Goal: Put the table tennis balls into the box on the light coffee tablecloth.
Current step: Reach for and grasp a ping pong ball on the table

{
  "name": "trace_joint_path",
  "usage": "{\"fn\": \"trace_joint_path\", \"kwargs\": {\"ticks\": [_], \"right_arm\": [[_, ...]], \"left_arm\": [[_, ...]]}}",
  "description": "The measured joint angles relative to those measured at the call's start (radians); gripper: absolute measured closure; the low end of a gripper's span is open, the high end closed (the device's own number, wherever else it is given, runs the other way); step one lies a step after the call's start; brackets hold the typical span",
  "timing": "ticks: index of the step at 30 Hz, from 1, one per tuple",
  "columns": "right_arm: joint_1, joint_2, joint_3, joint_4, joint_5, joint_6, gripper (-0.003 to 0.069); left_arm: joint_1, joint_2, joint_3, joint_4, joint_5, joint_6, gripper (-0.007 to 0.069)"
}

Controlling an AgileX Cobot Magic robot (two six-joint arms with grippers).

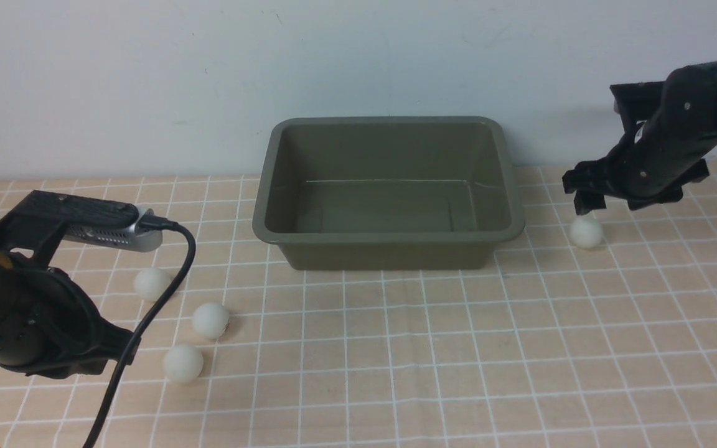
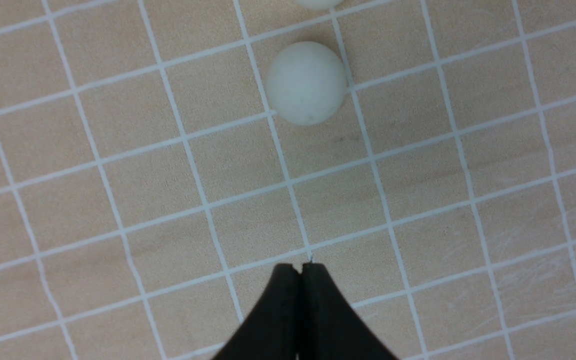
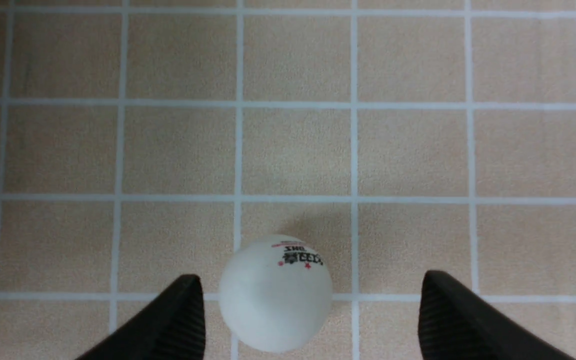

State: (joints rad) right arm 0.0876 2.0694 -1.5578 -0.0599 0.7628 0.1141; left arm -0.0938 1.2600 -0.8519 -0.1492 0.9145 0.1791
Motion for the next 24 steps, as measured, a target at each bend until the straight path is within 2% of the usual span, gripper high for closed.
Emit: {"fn": "trace_joint_path", "kwargs": {"ticks": [11, 24], "right_arm": [[0.0, 0.015, 0.0, 0.054, -0.029, -0.068, 0.0139], [0.0, 0.062, -0.003, 0.06, -0.041, -0.079, 0.0139]], "left_arm": [[0.0, 0.0, 0.0, -0.001, 0.0, 0.0, 0.0693], [0.0, 0.0, 0.0, -0.001, 0.0, 0.0, 0.0693]]}}
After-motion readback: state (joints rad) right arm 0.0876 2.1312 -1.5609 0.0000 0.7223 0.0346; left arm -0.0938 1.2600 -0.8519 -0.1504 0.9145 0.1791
